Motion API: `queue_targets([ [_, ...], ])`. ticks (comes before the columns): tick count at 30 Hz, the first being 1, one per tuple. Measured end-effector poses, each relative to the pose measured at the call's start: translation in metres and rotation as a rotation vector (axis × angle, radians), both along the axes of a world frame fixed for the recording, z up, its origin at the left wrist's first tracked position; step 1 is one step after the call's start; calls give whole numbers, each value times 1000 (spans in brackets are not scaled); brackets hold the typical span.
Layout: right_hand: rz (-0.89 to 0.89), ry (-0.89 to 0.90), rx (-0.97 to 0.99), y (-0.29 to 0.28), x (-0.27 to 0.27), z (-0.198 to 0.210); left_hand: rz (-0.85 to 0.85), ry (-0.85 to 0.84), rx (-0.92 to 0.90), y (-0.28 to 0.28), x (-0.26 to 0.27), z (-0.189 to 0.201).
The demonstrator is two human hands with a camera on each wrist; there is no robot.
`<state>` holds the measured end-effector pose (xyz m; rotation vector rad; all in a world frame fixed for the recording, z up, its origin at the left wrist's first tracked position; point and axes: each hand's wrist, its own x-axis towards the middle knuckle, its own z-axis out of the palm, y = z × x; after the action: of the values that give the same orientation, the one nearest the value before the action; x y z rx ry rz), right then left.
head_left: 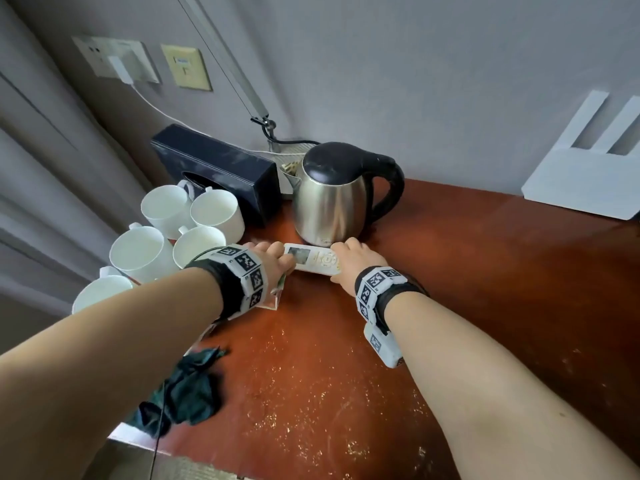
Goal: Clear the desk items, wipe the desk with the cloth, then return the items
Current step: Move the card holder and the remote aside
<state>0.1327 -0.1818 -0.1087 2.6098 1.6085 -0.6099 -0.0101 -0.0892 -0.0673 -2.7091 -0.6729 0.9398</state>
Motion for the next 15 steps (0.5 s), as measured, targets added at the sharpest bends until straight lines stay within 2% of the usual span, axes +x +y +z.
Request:
queue_targets([
  [5, -10, 20, 29, 8, -5, -11, 17, 33, 18, 5, 0, -13],
  [9, -36, -13, 48, 14, -13, -15, 122, 86, -22, 10, 0, -24],
  [15, -45, 17, 46, 2, -15, -12, 131, 46, 15, 6, -4, -26],
])
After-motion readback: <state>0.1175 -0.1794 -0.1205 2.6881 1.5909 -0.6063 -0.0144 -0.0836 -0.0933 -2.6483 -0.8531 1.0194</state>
